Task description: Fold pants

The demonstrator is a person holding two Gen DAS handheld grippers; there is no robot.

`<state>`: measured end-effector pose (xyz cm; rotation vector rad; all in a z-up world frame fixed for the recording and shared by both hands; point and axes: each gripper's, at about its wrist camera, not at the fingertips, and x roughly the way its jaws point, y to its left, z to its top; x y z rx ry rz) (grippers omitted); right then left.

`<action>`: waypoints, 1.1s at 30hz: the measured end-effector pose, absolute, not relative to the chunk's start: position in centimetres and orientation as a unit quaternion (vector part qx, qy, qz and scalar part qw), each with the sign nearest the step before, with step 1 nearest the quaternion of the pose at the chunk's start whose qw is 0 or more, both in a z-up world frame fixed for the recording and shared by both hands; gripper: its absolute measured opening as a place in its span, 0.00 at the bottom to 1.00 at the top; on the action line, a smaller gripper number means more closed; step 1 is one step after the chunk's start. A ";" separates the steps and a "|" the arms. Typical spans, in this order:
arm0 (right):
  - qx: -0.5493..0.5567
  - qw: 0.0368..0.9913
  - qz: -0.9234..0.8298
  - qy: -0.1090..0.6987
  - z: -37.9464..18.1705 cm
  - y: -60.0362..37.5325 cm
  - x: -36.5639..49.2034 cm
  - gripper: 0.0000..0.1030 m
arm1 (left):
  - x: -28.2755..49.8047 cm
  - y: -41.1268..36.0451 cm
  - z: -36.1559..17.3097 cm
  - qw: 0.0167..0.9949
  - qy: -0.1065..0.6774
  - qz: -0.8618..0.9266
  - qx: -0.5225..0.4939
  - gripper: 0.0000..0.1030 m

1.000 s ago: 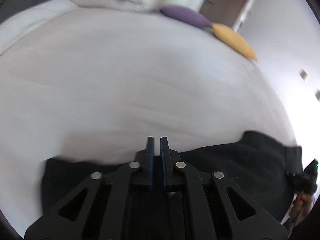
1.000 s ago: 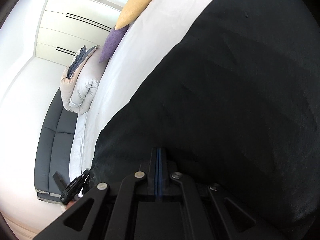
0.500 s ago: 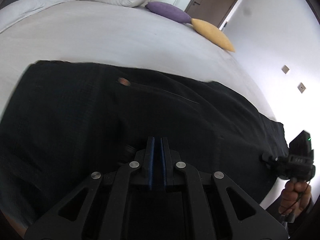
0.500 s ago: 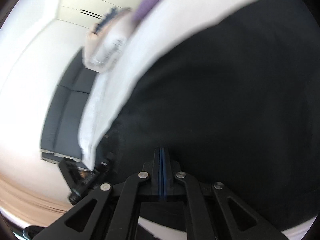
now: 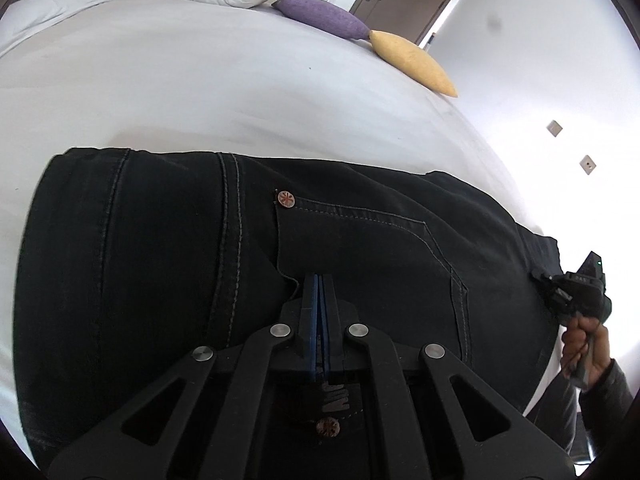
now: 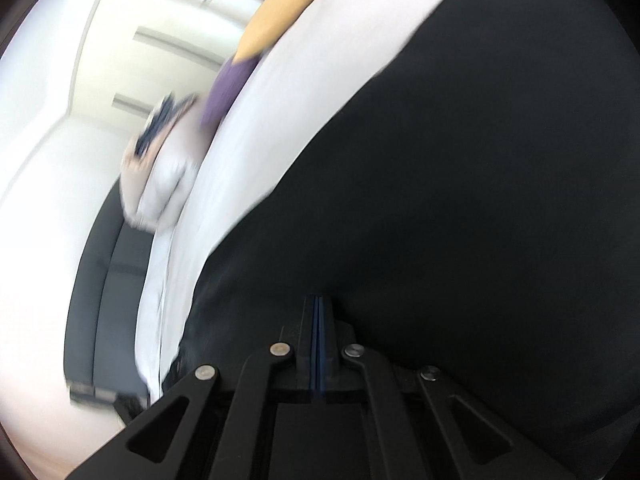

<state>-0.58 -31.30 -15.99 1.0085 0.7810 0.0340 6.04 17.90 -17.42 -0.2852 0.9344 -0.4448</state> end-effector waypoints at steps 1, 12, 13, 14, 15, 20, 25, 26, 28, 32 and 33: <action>0.481 0.803 -0.003 0.352 -15.9 -33.1 -1.7 0.00 | 5.5 17.9 -16.8 0.862 0.445 -0.206 -0.129 0.04; 0.477 0.794 0.114 0.359 -13.4 -27.3 -1.4 0.06 | 4.0 7.4 -10.4 0.871 0.414 -0.242 -0.108 0.04; 0.469 0.785 0.151 0.376 -13.8 -24.8 -0.2 0.06 | 4.7 5.4 -11.2 0.859 0.425 -0.261 -0.120 0.04; 0.463 0.777 0.173 0.390 -14.3 -22.9 0.6 0.06 | 5.4 3.8 -11.9 0.847 0.435 -0.274 -0.133 0.04; 0.459 0.769 0.182 0.406 -15.2 -21.5 1.2 0.06 | 6.0 2.2 -13.2 0.836 0.453 -0.276 -0.141 0.04; 0.536 0.741 0.146 0.376 -19.5 -27.4 -0.2 0.00 | 5.6 1.4 -17.3 0.835 0.465 -0.253 -0.146 0.04; 0.572 0.758 0.049 0.309 -19.9 -38.1 -3.8 0.00 | 5.5 2.9 -18.0 0.830 0.471 -0.254 -0.158 0.04; 0.587 0.756 0.030 0.289 -20.1 -40.5 -4.8 0.00 | 5.6 2.9 -18.0 0.828 0.473 -0.256 -0.159 0.04; 0.597 0.758 -0.009 0.262 -20.2 -45.2 -6.5 0.00 | 5.6 2.9 -18.1 0.825 0.475 -0.259 -0.164 0.04; 0.590 0.771 -0.062 0.231 -19.7 -51.2 -9.4 0.00 | 5.8 3.8 -18.8 0.819 0.477 -0.266 -0.176 0.04; 0.596 0.769 -0.066 0.224 -19.7 -52.2 -9.8 0.00 | 5.6 4.7 -18.7 0.821 0.476 -0.264 -0.173 0.04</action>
